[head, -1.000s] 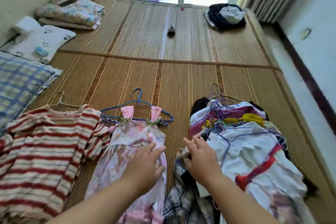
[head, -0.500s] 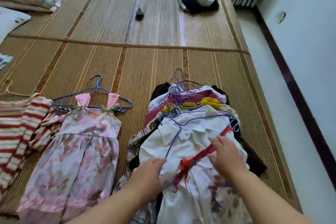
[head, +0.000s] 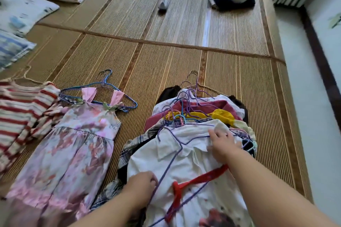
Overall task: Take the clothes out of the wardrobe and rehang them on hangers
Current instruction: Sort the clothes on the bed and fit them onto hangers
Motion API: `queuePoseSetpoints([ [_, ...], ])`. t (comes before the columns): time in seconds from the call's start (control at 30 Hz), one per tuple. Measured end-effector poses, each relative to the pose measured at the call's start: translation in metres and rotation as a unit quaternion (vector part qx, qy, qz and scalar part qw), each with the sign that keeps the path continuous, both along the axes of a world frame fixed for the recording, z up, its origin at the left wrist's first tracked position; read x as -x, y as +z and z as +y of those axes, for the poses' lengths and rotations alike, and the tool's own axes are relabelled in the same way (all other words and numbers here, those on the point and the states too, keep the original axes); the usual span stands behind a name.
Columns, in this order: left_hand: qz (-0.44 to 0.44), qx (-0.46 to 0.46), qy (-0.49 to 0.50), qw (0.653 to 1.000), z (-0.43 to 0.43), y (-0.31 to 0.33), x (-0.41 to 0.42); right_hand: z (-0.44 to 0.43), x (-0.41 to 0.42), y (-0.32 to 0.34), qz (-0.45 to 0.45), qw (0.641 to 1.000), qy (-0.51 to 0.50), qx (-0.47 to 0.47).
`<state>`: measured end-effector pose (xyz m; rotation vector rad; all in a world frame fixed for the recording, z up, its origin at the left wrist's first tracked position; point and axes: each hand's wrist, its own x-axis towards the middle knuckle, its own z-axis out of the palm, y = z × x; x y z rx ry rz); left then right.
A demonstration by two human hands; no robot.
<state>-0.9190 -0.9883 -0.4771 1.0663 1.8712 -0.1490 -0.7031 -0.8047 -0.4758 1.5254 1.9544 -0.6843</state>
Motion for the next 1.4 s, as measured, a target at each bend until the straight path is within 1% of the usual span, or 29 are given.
queuePoseSetpoints([
  [0.07,-0.03,-0.004,0.009,0.999,-0.006,0.004,0.001,-0.003,0.0,0.006,-0.031,0.999,0.023,-0.011],
  [0.13,-0.07,-0.005,0.015,0.997,-0.011,0.011,-0.004,-0.007,-0.009,0.015,-0.046,0.996,0.067,-0.034],
  [0.17,-0.074,-0.011,0.01,0.997,-0.013,0.013,-0.008,-0.009,-0.015,0.019,-0.026,0.996,0.077,-0.048],
  [0.2,-0.064,-0.018,0.003,0.998,-0.015,0.014,-0.011,-0.012,-0.021,0.025,0.015,0.996,0.065,-0.058],
  [0.27,-0.019,-0.038,0.003,0.999,-0.019,0.019,-0.016,-0.021,-0.03,0.041,0.112,0.992,0.013,-0.064],
  [0.33,0.043,-0.053,0.011,0.998,-0.02,0.028,-0.016,-0.03,-0.036,0.063,0.198,0.977,-0.02,-0.082],
  [0.4,0.077,-0.078,0.012,0.994,-0.019,0.042,-0.009,-0.039,-0.039,0.094,0.262,0.959,-0.039,-0.103],
  [0.5,0.074,-0.114,0.017,0.991,-0.017,0.079,0.004,-0.045,-0.038,0.146,0.325,0.934,-0.061,-0.135],
  [0.57,0.067,-0.177,0.025,0.982,-0.017,0.115,0.016,-0.045,-0.033,0.186,0.351,0.922,-0.072,-0.151],
  [0.63,0.051,-0.26,0.056,0.963,-0.019,0.156,0.026,-0.043,-0.024,0.229,0.363,0.914,-0.053,-0.17],
  [0.7,0.048,-0.343,0.079,0.935,-0.025,0.194,0.038,-0.04,-0.011,0.27,0.376,0.908,-0.023,-0.184],
  [0.73,0.057,-0.392,0.081,0.915,-0.03,0.212,0.044,-0.04,-0.004,0.29,0.375,0.906,0.001,-0.197],
  [0.8,0.094,-0.48,0.074,0.869,-0.041,0.247,0.061,-0.04,0.016,0.324,0.375,0.898,0.039,-0.227],
  [0.87,0.157,-0.539,0.059,0.825,-0.053,0.278,0.079,-0.044,0.04,0.351,0.404,0.885,0.044,-0.228],
  [0.93,0.266,-0.576,0.056,0.771,-0.068,0.307,0.102,-0.053,0.072,0.379,0.44,0.869,0.044,-0.221],
  [1.0,0.363,-0.59,0.081,0.717,-0.081,0.331,0.127,-0.062,0.103,0.402,0.472,0.855,0.056,-0.209],
  [1.03,0.394,-0.598,0.107,0.69,-0.091,0.344,0.142,-0.068,0.123,0.413,0.487,0.848,0.072,-0.199],
  [1.07,0.406,-0.605,0.137,0.671,-0.1,0.357,0.156,-0.075,0.141,0.424,0.494,0.844,0.087,-0.191],
  [1.13,0.421,-0.613,0.177,0.645,-0.121,0.379,0.188,-0.091,0.181,0.442,0.51,0.834,0.112,-0.179],
  [1.2,0.451,-0.598,0.166,0.641,-0.143,0.397,0.219,-0.111,0.219,0.457,0.53,0.821,0.132,-0.168],
  [1.27,0.451,-0.569,0.163,0.669,-0.17,0.413,0.25,-0.134,0.262,0.468,0.539,0.811,0.162,-0.16],
  [1.33,0.402,-0.56,0.196,0.697,-0.194,0.422,0.282,-0.156,0.305,0.472,0.538,0.803,0.191,-0.169],
  [1.4,0.338,-0.565,0.255,0.708,-0.221,0.425,0.322,-0.18,0.355,0.468,0.534,0.799,0.218,-0.17],
])
